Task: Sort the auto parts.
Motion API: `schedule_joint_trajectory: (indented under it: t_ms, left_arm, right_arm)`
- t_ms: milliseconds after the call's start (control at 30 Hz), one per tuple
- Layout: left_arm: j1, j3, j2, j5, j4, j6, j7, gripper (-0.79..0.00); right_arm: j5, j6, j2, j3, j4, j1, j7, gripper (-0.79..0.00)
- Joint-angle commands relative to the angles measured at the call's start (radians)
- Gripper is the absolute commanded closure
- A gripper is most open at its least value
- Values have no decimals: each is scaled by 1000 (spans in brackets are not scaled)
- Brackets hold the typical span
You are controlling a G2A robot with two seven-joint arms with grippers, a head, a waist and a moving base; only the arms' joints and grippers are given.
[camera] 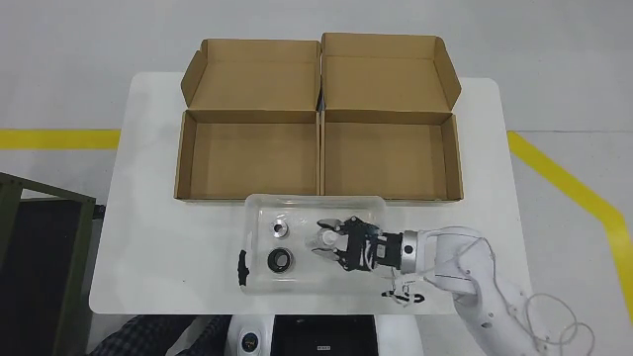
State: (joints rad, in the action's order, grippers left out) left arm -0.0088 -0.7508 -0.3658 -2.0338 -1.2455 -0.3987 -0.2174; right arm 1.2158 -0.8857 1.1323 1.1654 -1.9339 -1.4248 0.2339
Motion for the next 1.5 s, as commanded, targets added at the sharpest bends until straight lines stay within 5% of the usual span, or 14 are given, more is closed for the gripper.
schedule_joint_trajectory:
  t_ms: [0,233,733,1467]
  left_arm:
    - [0,0,0,0,0,0,0,-785]
    - [0,0,0,0,0,0,0,-785]
    - [0,0,0,0,0,0,0,-785]
    - [0,0,0,0,0,0,0,-785]
  right_arm:
    - [-65,-10,-2,14,7,-7,-28,0]
    - [-321,-5,-7,63,64,2,-87,0]
    - [-577,92,-6,113,116,23,-158,0]
    - [-596,162,0,138,121,36,-193,0]
